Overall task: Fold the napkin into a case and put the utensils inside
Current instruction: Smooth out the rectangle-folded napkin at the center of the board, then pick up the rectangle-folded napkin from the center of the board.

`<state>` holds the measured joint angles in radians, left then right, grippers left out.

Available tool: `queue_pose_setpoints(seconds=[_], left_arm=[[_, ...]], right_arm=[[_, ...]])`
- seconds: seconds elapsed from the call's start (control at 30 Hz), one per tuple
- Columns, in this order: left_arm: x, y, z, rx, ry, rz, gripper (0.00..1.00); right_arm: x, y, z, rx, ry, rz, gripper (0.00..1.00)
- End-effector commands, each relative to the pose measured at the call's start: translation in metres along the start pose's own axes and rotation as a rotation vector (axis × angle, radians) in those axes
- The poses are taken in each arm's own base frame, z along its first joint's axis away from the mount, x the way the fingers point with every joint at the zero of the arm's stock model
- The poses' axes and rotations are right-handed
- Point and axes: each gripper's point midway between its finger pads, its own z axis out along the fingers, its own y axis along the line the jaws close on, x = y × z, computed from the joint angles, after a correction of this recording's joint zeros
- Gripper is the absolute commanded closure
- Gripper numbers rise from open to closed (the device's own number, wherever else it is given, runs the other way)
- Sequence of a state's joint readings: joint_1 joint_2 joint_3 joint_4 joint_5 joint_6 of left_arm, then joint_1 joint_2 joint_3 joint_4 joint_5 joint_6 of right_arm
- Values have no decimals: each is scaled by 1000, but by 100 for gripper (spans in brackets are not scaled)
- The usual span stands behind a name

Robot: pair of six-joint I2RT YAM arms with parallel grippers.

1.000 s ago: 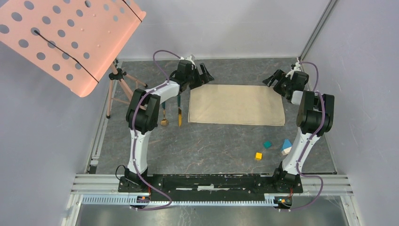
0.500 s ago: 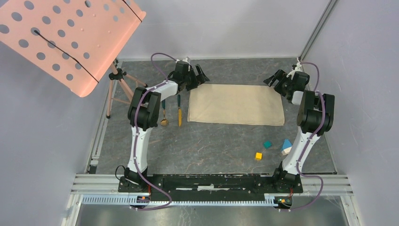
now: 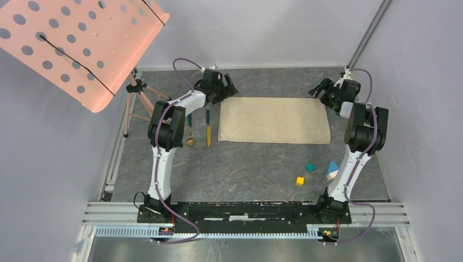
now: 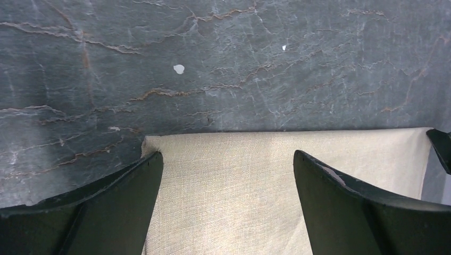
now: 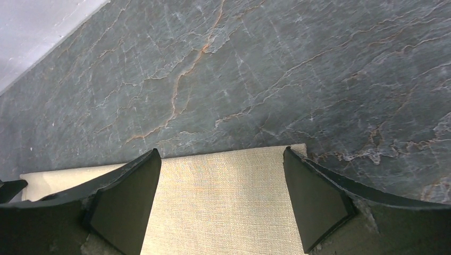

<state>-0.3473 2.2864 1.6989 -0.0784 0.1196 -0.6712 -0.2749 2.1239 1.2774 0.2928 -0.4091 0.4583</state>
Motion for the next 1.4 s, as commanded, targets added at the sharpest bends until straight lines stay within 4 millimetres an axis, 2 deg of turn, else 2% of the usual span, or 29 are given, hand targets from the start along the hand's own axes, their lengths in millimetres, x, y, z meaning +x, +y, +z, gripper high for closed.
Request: queue_pose_setpoints(seconds=[0.0, 0.03, 0.13, 0.27, 0.33, 0.4, 0.47, 0.57, 0.67, 0.77, 0.83, 0.9, 1.0, 1.13, 1.37], left_arm=[[-14, 32, -8, -145, -18, 96, 0], [-15, 24, -10, -112, -16, 107, 0], [-28, -17, -23, -14, -44, 186, 0], [-40, -75, -65, 75, -94, 271, 0], [-38, -87, -84, 81, -99, 264, 0], [-26, -94, -101, 94, -67, 263, 0], [-9, -93, -118, 82, -18, 257, 0], [19, -96, -148, 114, 48, 182, 0], [55, -116, -182, 226, 134, 109, 0], [91, -143, -223, 354, 222, 127, 0], [114, -159, -251, 443, 262, 176, 0], [133, -167, -273, 516, 293, 255, 0], [145, -160, -289, 523, 339, 291, 0], [148, -165, -315, 599, 383, 382, 0], [146, -152, -326, 574, 342, 436, 0]], right_arm=[[-1, -20, -6, 94, 17, -24, 8], [-4, -13, -6, 77, 15, -32, 8], [-17, 13, -12, 52, 8, -95, 8], [-35, 53, -38, 28, -36, -165, 8], [-28, 69, -50, 21, -26, -189, 7], [-9, 77, -61, 24, 20, -201, 7], [10, 72, -75, 69, 74, -228, 6], [36, 52, -96, 150, 178, -259, 7], [52, 35, -107, 209, 322, -333, 5], [61, 16, -115, 265, 453, -398, 5], [59, 2, -120, 311, 464, -383, 6], [56, -9, -120, 306, 473, -394, 9], [52, -21, -120, 335, 510, -397, 18], [55, -27, -112, 340, 546, -405, 24], [63, -38, -100, 346, 579, -412, 31]])
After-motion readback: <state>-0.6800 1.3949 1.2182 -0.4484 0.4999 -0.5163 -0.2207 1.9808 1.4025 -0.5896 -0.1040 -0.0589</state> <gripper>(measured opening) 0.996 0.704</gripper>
